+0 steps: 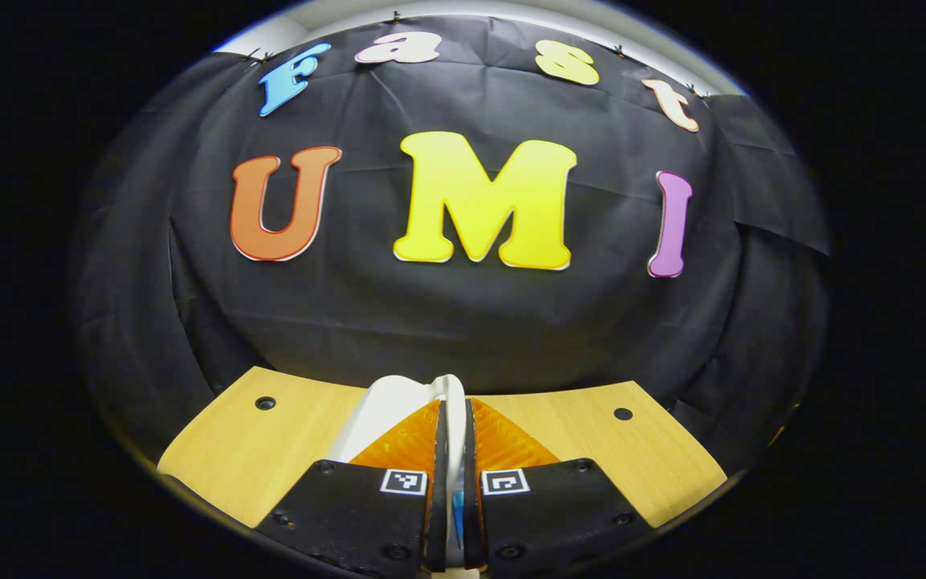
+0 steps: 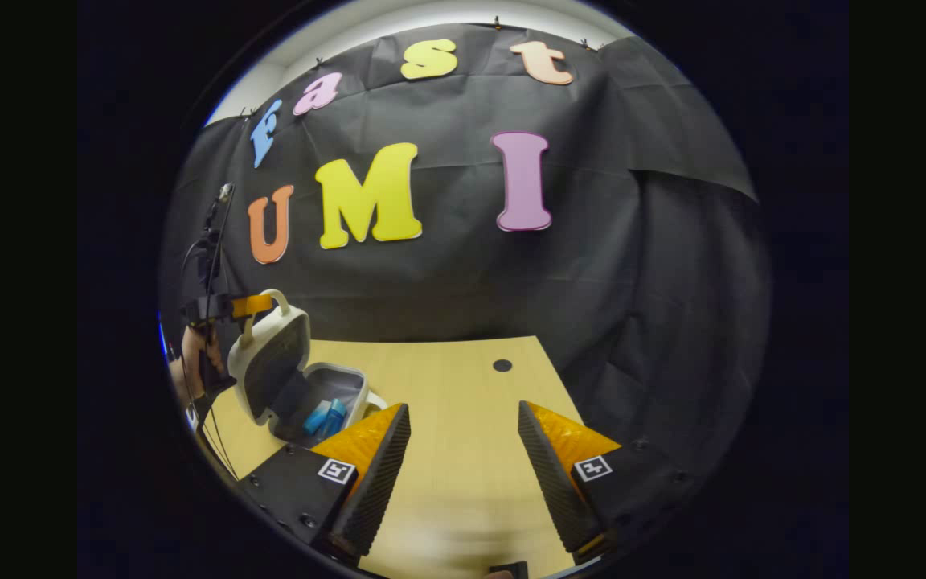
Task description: First open the suitcase, pack the skin care products into it, and then close the suitcase.
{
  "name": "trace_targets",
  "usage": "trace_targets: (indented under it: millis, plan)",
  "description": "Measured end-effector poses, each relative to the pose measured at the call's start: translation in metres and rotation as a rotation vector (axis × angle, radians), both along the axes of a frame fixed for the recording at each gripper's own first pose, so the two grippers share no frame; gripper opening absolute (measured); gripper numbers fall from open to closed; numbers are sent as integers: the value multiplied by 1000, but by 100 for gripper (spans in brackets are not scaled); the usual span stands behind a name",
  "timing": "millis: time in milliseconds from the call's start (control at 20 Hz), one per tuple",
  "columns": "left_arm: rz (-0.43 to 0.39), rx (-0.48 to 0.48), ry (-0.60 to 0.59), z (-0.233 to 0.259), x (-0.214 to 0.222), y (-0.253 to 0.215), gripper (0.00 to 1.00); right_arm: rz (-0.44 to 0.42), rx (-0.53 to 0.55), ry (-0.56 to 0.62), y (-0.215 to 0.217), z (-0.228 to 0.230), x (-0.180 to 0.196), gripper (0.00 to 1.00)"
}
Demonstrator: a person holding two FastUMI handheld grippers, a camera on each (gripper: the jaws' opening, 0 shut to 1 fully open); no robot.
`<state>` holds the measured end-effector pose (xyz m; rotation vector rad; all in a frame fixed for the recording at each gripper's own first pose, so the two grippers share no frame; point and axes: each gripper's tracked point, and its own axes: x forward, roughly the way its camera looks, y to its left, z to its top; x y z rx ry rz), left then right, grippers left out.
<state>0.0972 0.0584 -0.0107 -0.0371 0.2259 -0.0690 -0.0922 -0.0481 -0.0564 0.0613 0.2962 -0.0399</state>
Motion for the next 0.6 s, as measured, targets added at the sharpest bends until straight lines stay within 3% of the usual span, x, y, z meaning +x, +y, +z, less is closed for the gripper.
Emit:
trace_targets:
  millis: [250, 600]
  plan:
    - [-76, -22, 76, -53, 4, -72, 11, -55, -17, 28, -36, -7, -14, 80]
    - [-148, 91, 203, -139, 0, -133, 11, -100, -15, 105, -66, -31, -15, 80]
